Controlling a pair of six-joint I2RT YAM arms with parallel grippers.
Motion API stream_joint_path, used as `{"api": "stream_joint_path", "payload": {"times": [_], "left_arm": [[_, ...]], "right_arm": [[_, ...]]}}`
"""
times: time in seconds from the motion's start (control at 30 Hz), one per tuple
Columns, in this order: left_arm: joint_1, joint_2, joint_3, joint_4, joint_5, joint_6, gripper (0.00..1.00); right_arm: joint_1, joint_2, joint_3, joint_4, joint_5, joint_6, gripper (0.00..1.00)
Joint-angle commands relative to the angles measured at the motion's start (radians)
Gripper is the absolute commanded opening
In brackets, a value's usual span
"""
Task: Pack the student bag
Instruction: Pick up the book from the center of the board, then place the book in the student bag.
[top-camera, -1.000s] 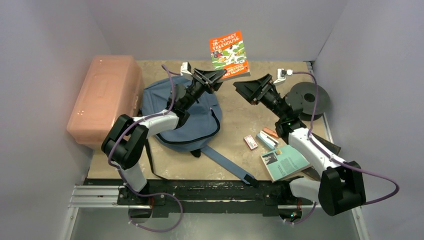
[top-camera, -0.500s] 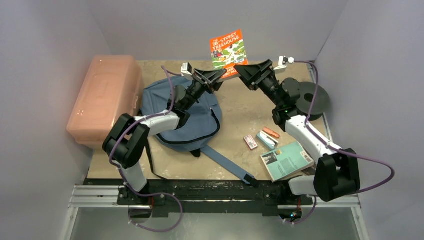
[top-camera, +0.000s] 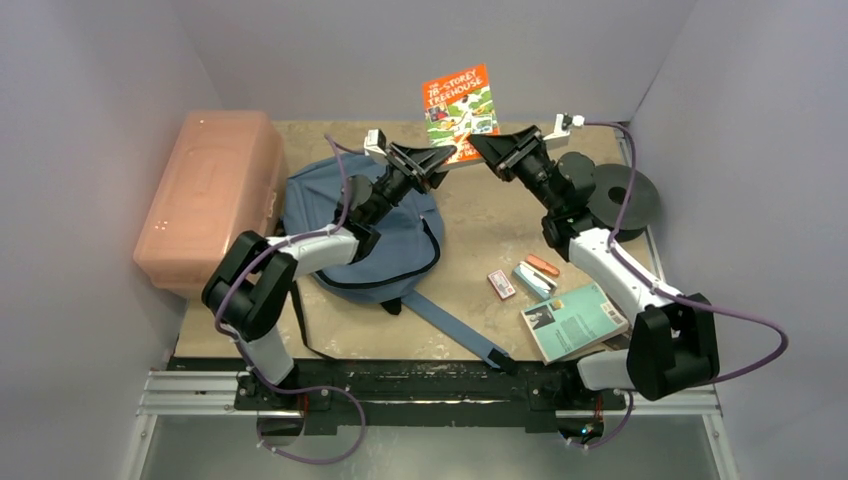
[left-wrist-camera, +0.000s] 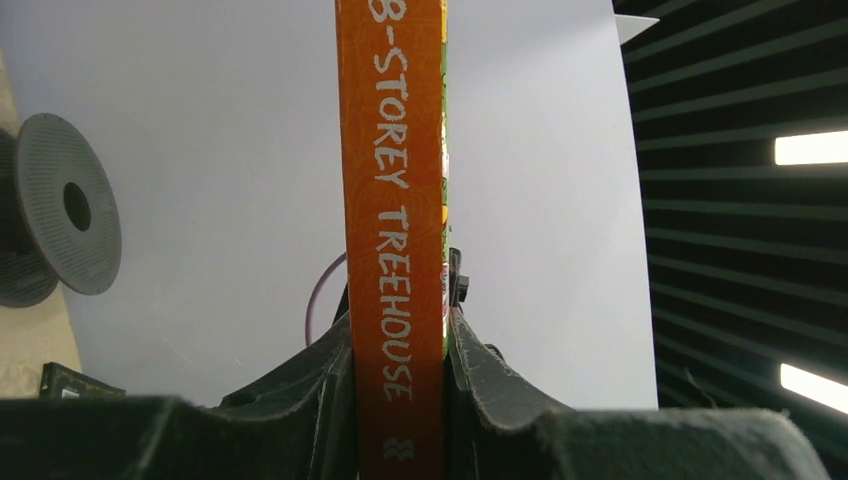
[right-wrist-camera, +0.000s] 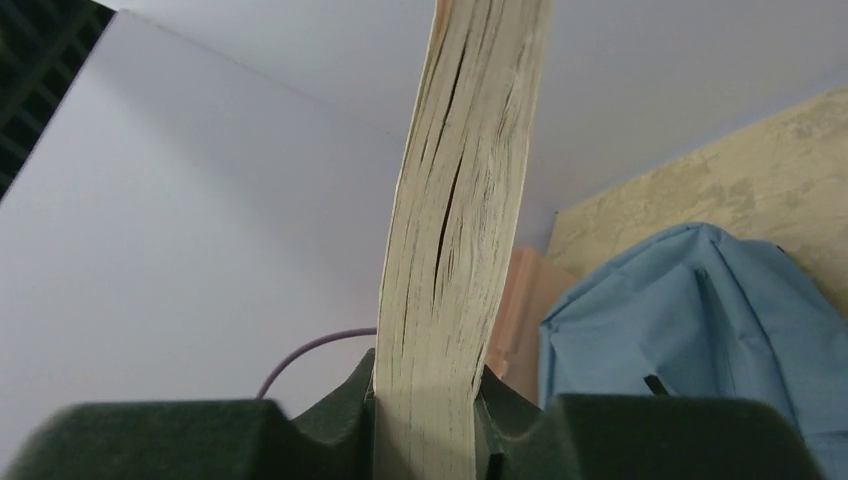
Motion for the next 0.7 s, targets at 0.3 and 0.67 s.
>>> {"api": "stream_joint_path", "payload": {"times": [0.3,0.67], "left_arm": [[0.043,-0.569,-0.004,-1.465,-0.081,1.194,0.59],[-0.084,-0.391,0.199,-2.030,-0.057,1.954,0.60]], "right_arm": [[0.005,-0.278,0.111,-0.731,0.679,-0.710,0.00],[0.006,-0.449,-0.032,-0.810,0.449,-0.751,0.00]]}}
